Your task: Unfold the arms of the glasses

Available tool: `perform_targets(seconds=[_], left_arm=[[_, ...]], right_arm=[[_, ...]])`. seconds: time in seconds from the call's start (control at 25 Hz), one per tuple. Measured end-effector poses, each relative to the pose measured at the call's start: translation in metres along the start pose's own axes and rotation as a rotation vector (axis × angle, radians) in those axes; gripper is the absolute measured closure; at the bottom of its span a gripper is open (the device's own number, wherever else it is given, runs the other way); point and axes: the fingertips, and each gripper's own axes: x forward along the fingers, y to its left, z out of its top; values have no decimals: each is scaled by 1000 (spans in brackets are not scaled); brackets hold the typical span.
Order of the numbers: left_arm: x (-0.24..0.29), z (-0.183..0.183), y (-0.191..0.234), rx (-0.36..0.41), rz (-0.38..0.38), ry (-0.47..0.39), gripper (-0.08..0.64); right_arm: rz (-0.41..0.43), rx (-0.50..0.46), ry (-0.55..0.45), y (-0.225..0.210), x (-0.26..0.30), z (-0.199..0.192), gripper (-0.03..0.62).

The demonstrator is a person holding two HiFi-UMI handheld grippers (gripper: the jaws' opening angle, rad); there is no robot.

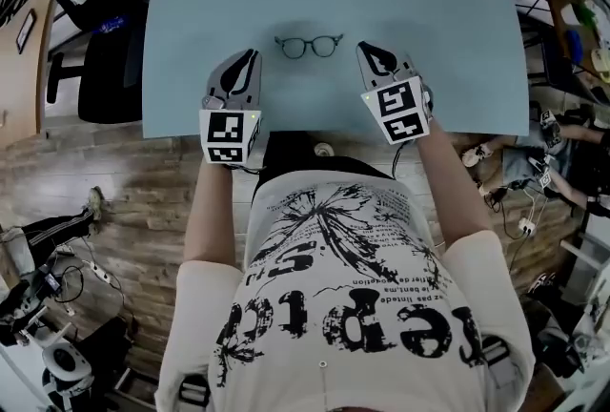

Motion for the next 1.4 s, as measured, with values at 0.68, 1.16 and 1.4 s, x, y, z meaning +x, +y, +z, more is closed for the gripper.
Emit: perform_targets(seconds=[0.68, 1.16, 1.4], left_arm=[[-43, 73, -8, -8, 74, -188, 537], [-51, 76, -3, -7, 80, -194, 541], [-50, 73, -14, 6, 72, -184, 541]], right_arm=[[-134, 84, -357, -2, -62, 67, 584], [-120, 104, -367, 4, -55, 75, 584], [-120, 100, -378, 4, -59, 70, 584]])
